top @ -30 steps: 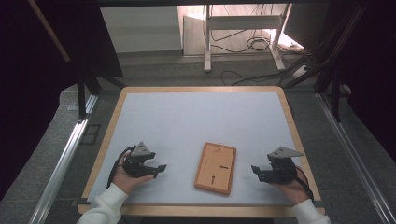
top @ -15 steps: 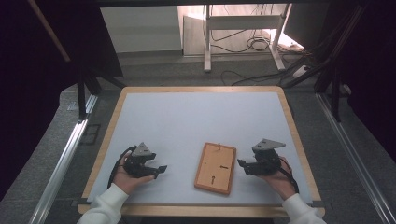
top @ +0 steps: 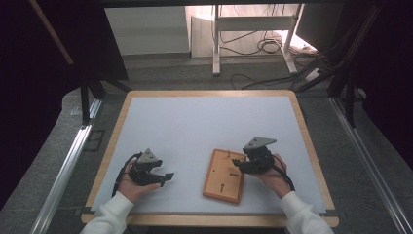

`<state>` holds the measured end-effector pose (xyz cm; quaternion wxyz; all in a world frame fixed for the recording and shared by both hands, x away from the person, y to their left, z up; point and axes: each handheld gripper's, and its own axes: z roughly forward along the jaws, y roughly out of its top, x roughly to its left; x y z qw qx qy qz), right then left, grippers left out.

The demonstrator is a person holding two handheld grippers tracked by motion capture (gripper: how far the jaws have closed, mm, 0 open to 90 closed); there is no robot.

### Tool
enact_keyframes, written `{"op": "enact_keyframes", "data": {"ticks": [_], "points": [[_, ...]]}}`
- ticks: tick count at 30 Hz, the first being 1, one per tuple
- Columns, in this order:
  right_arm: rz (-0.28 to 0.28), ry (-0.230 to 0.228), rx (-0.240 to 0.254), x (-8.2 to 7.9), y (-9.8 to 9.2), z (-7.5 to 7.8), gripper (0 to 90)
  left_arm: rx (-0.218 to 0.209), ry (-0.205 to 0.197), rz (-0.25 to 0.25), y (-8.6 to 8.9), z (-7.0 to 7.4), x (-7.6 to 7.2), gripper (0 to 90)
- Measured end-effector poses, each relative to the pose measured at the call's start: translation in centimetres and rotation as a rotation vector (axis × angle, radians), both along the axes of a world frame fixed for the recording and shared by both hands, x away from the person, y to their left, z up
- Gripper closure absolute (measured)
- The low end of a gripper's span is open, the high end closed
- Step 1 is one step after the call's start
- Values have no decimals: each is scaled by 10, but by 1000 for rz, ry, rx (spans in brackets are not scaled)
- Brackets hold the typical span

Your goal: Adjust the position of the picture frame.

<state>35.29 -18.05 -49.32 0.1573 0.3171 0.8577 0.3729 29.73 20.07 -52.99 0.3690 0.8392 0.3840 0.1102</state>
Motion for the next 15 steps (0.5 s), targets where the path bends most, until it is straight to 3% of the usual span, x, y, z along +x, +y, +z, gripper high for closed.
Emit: {"op": "enact_keyframes", "data": {"ticks": [13,15], "points": [[42,34,-9,17,24,-6,543,0,-1,4,0,0,-1,287],[51,40,-18,20,29,-8,610,2,2,5,1,-1,0,287]]}}
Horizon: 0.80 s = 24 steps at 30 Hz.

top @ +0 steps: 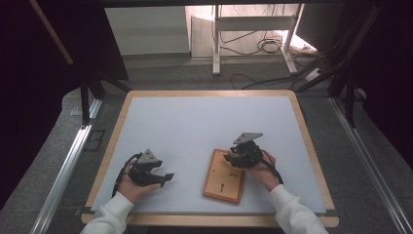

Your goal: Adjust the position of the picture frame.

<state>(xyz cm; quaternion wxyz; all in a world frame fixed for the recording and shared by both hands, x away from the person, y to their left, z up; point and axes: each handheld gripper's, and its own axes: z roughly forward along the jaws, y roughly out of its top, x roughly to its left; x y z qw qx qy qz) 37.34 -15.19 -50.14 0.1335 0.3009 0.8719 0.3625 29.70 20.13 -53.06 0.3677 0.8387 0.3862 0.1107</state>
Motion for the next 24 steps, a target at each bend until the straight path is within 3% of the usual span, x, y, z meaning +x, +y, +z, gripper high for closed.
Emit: {"op": "enact_keyframes", "data": {"ticks": [2,3,9,24], "points": [[2,7,2,1,1,-1,631,-1,5,3,0,0,0,287],[5,7,-1,3,3,-2,711,-2,3,4,0,0,0,287],[4,-9,-15,5,6,-6,834,-1,0,1,1,0,-1,288],[-24,-10,-3,2,8,-2,850,-6,1,5,2,0,0,289]]}}
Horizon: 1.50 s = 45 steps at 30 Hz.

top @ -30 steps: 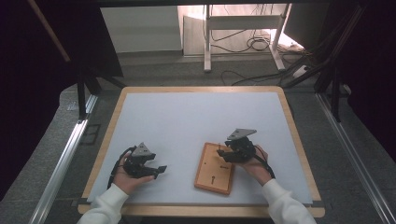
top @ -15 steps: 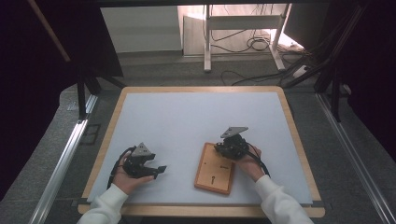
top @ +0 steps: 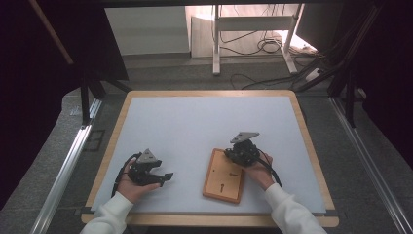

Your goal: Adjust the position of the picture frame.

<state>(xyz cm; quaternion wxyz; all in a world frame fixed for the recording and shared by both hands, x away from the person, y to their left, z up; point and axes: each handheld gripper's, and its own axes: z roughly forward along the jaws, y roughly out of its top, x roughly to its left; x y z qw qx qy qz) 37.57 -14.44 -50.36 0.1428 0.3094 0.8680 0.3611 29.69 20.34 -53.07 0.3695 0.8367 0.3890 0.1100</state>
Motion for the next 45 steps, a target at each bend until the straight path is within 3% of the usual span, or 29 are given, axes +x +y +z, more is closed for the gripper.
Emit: {"op": "enact_keyframes", "data": {"ticks": [10,18,21,31,38,39,41,42,43,45], "points": [[18,1,25,-5,7,9,851,-7,-3,5,3,1,1,289],[48,8,28,-9,28,14,852,-20,-9,14,5,2,0,290],[76,3,26,-10,45,18,852,-21,-11,14,7,3,1,290],[149,21,13,-4,96,8,850,-25,-14,21,10,4,0,290],[164,20,-11,4,106,-2,840,-30,-18,26,10,4,0,290],[168,17,-5,6,106,-7,773,-29,-17,26,10,4,0,289],[170,10,54,5,100,-4,538,-29,-19,25,10,4,0,289],[170,10,54,5,100,-4,538,-29,-19,25,10,4,0,288],[151,-43,57,-3,89,4,532,-23,-22,23,11,4,0,288],[138,-63,79,-13,71,11,489,-23,-23,25,11,4,0,287]]}}
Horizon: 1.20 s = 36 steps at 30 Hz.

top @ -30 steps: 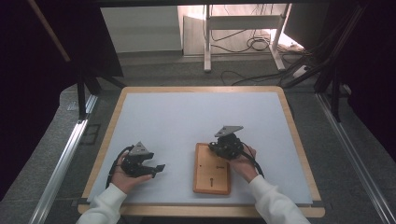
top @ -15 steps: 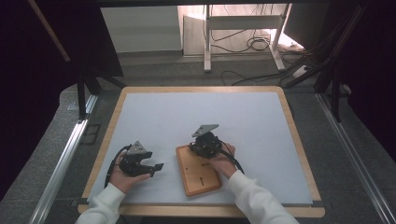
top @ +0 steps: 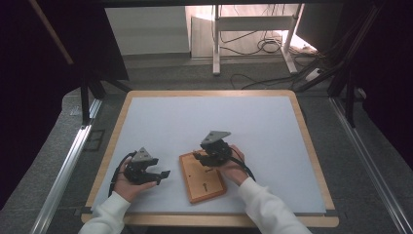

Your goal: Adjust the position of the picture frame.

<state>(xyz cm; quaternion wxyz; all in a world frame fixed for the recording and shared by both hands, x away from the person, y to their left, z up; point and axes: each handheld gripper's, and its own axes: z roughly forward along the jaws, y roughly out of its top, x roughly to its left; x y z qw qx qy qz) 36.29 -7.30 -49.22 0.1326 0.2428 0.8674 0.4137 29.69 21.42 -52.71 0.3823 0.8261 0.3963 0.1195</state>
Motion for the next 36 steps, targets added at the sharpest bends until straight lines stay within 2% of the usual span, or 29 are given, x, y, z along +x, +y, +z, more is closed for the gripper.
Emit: {"op": "enact_keyframes", "data": {"ticks": [1,2,3,4,5,6,7,8,9,12,16,17,18,20,21,22,23,24,25,26,28,30,31,36], "points": [[-14,-5,4,-5,-10,2,454,-3,-1,3,0,0,0,287],[-14,-5,4,-5,-10,2,454,-3,2,5,0,-1,1,287],[-41,4,5,-13,-30,5,394,-3,3,6,-1,-1,1,286],[-41,4,5,-13,-30,5,394,-1,2,6,-1,-1,1,286],[-70,14,11,-20,-49,5,347,5,-2,5,-2,-1,1,282],[-85,20,18,-24,-58,5,334,7,-5,3,-3,-1,1,281],[-85,20,18,-24,-58,5,334,7,-5,3,-3,-1,1,279],[-106,27,37,-30,-75,3,322,12,-9,3,-5,-1,2,278],[-106,27,37,-30,-75,3,322,12,-9,3,-5,-1,2,277],[-132,39,38,-41,-101,1,315,14,-10,1,-6,-1,2,274],[-151,55,32,-44,-114,-3,333,12,-9,2,-6,-1,2,272],[-153,77,19,-45,-119,-6,394,5,-10,6,-5,-1,2,272],[-153,77,19,-45,-119,-6,394,5,-10,6,-5,-1,2,272],[-145,101,12,-48,-122,-8,475,1,-11,7,-4,-1,2,272],[-119,114,0,-52,-122,-9,573,-1,-12,8,-4,-1,2,272],[-109,118,-8,-55,-122,-10,635,-2,-12,8,-3,-1,2,271],[-109,118,-8,-55,-122,-10,635,-2,-11,8,-3,-1,2,271],[-98,122,-15,-57,-121,-10,700,-1,-10,7,-3,-2,2,271],[-76,124,-36,-60,-121,-11,815,0,-10,5,-4,-2,2,270],[-68,130,-45,-62,-120,-12,849,3,-10,2,-5,-2,2,270],[-45,137,-64,-64,-118,-14,893,3,-12,0,-5,-2,1,270],[-37,143,-72,-65,-116,-15,897,3,-13,0,-5,-2,1,270],[-14,149,-87,-67,-112,-18,898,2,-14,0,-5,-1,1,270],[12,163,-96,-68,-106,-21,899,1,-14,4,-4,-2,1,269]]}}
